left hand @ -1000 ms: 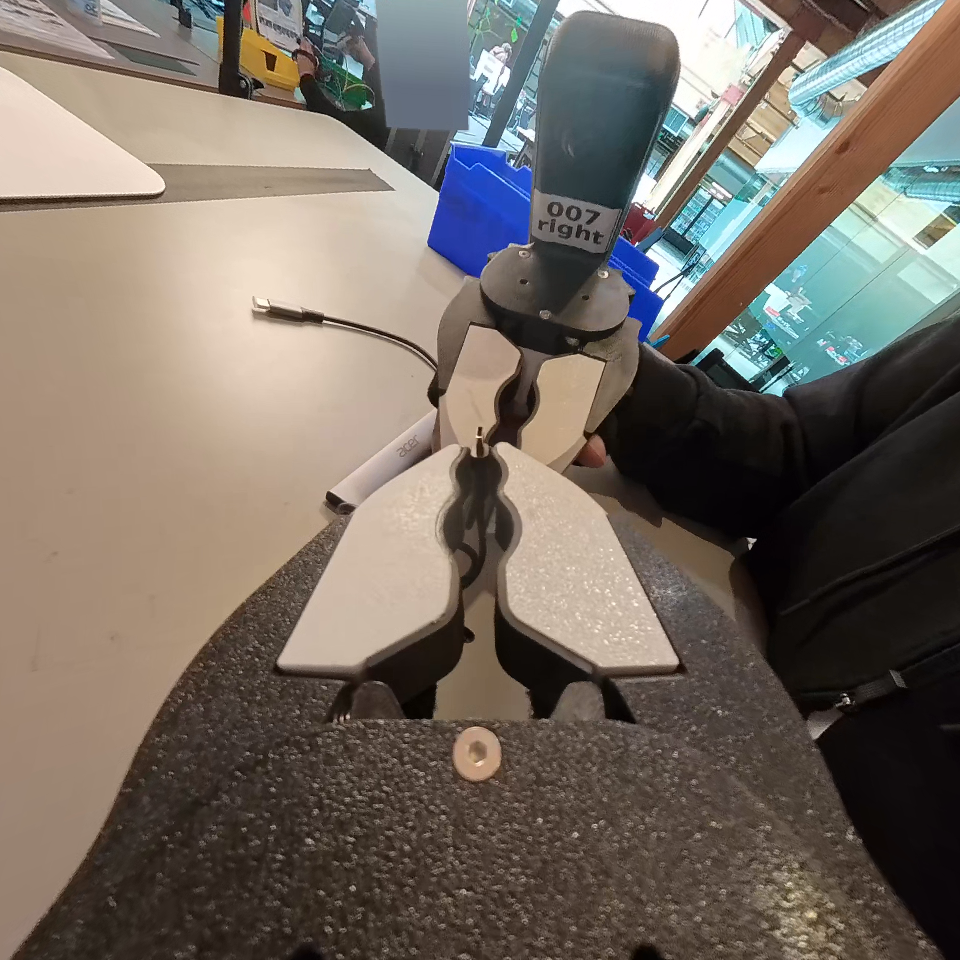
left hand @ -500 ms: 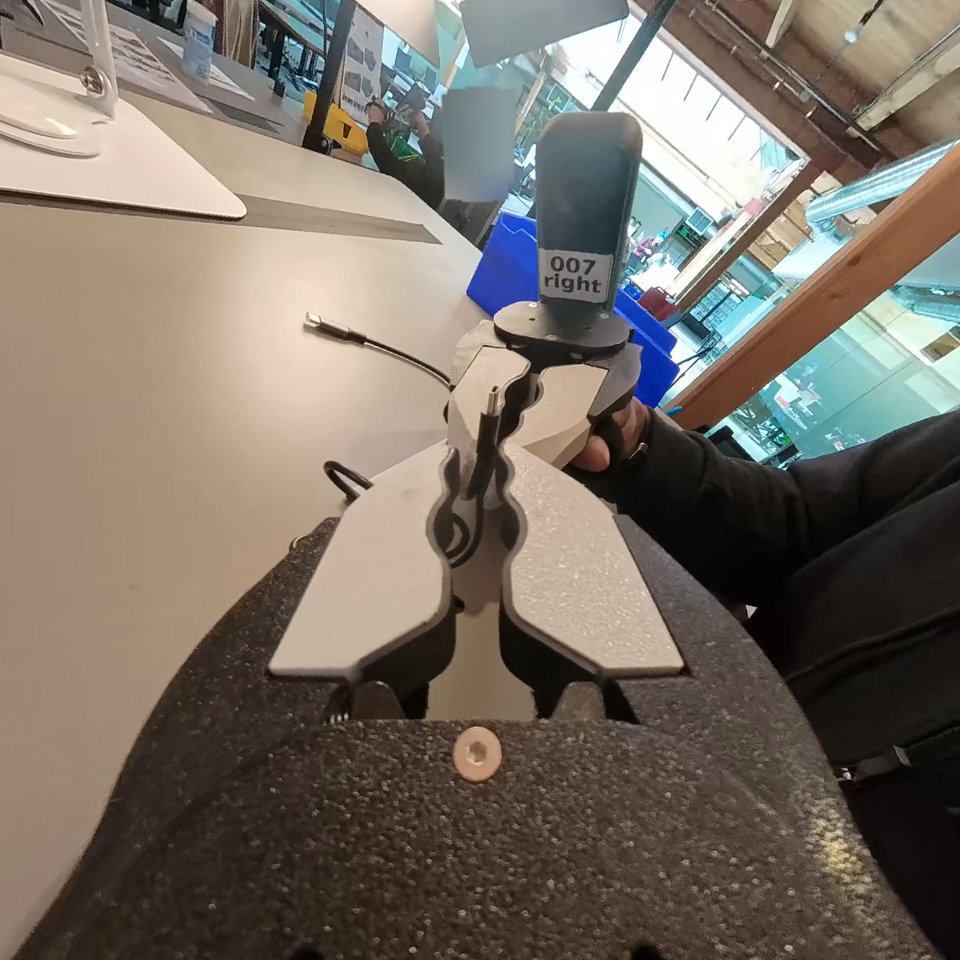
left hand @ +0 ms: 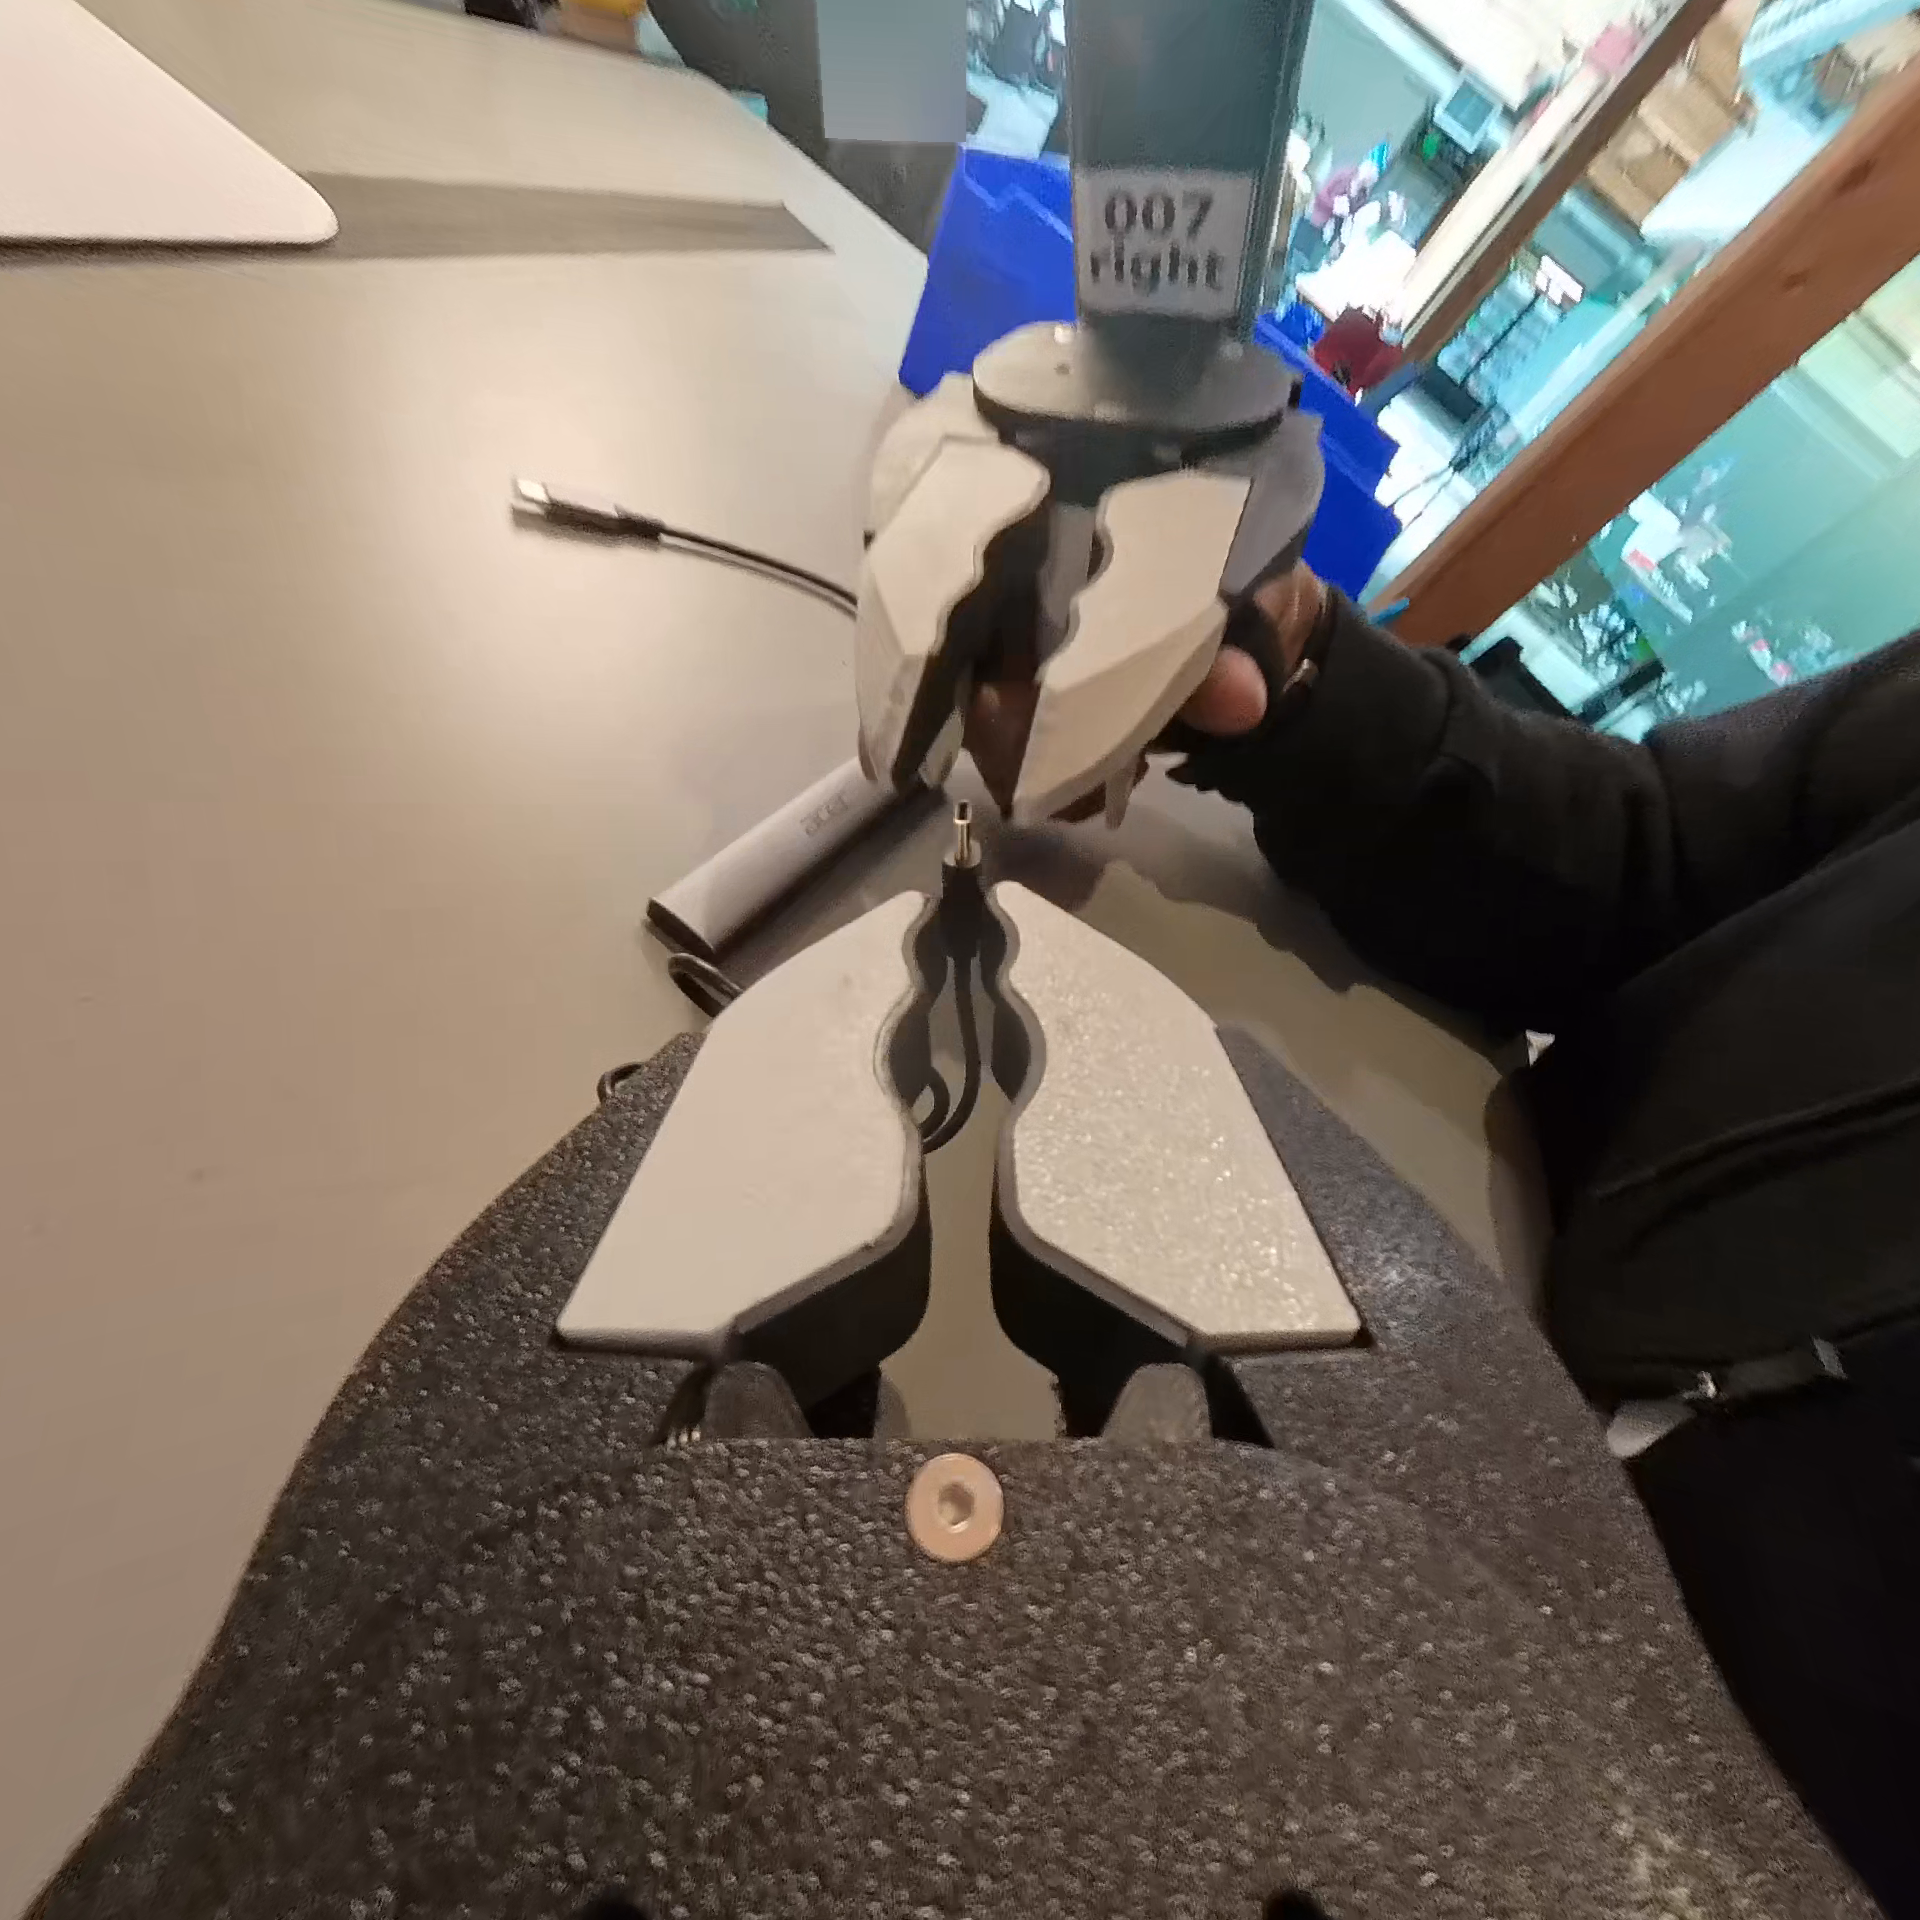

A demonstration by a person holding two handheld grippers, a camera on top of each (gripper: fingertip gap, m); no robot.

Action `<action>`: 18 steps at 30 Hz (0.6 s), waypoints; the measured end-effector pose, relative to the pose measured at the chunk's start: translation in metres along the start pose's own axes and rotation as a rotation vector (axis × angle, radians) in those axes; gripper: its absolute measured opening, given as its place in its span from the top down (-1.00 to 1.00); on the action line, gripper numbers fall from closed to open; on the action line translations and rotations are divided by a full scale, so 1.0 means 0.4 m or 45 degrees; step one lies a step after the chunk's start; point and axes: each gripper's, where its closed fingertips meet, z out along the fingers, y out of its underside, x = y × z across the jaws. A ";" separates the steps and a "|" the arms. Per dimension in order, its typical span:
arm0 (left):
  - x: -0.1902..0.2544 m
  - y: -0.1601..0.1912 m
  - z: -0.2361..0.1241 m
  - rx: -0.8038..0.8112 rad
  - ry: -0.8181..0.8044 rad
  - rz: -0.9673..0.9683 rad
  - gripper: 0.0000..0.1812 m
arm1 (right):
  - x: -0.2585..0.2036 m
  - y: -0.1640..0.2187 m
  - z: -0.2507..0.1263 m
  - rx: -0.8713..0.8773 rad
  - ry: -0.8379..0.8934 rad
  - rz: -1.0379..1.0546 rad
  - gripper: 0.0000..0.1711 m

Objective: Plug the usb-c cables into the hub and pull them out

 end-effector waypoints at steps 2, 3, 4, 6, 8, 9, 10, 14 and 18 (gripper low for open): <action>0.013 0.022 0.011 -0.087 0.039 0.011 0.93 | -0.010 -0.005 -0.004 0.015 -0.036 0.008 0.79; 0.019 0.028 0.015 -0.109 0.056 0.010 0.93 | -0.016 0.000 -0.002 -0.003 -0.051 0.008 0.79; 0.025 0.033 0.020 -0.128 0.075 0.001 0.93 | -0.021 0.009 0.001 -0.030 -0.063 0.002 0.78; 0.034 0.038 0.026 -0.143 0.102 -0.011 0.93 | -0.027 0.031 0.010 -0.092 -0.072 -0.015 0.79; 0.037 0.043 0.029 -0.158 0.119 -0.013 0.93 | -0.033 0.041 0.017 -0.115 -0.088 -0.031 0.87; 0.037 0.044 0.030 -0.160 0.118 -0.012 0.93 | -0.039 0.041 0.018 -0.113 -0.108 -0.033 0.95; 0.037 0.044 0.029 -0.159 0.122 -0.017 0.93 | -0.040 0.042 0.019 -0.114 -0.115 -0.029 0.97; 0.029 0.033 0.026 -0.108 0.118 -0.076 0.89 | -0.025 0.025 0.015 -0.062 -0.092 0.003 0.98; 0.021 0.025 0.027 -0.045 0.121 -0.142 0.89 | -0.014 0.010 0.006 -0.004 -0.099 0.072 0.98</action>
